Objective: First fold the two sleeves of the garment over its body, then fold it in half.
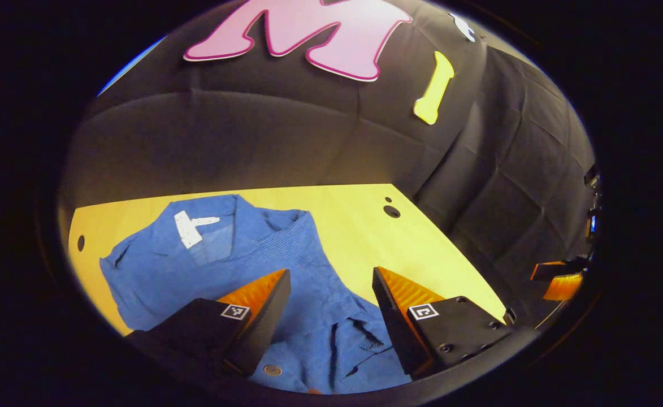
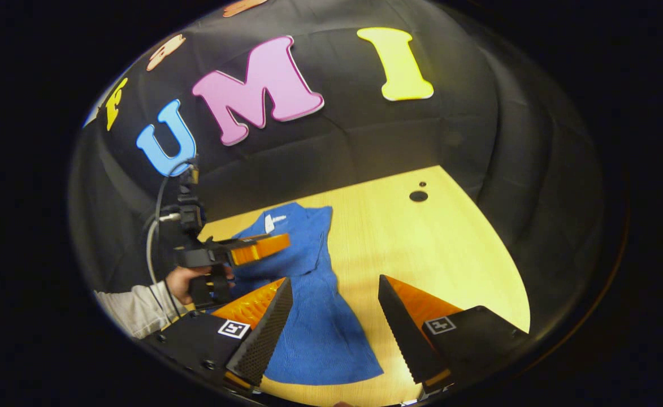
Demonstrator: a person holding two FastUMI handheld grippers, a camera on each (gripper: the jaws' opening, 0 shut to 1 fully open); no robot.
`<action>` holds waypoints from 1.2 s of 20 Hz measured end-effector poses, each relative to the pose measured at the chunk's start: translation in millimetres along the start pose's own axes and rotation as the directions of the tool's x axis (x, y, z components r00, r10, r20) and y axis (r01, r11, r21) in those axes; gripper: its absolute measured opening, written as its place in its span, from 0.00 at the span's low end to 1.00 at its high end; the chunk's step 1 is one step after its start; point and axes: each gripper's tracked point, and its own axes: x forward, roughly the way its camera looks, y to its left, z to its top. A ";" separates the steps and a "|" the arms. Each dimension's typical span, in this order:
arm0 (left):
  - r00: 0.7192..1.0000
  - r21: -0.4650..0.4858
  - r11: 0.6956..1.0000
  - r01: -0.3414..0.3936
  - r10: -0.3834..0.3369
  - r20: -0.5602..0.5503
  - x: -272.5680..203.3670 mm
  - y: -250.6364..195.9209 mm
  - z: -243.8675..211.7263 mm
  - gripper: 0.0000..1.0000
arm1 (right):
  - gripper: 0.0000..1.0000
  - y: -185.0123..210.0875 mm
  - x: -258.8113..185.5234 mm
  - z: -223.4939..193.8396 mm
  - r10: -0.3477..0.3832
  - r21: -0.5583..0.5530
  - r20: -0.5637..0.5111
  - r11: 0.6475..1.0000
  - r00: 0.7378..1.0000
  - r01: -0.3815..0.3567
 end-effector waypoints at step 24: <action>0.726 -0.096 0.854 -0.512 0.370 -0.580 -229.3 126.0 -323.9 0.82 | 0.97 -57.4 31.0 -208.9 -0.292 -0.306 -0.592 0.944 0.752 0.126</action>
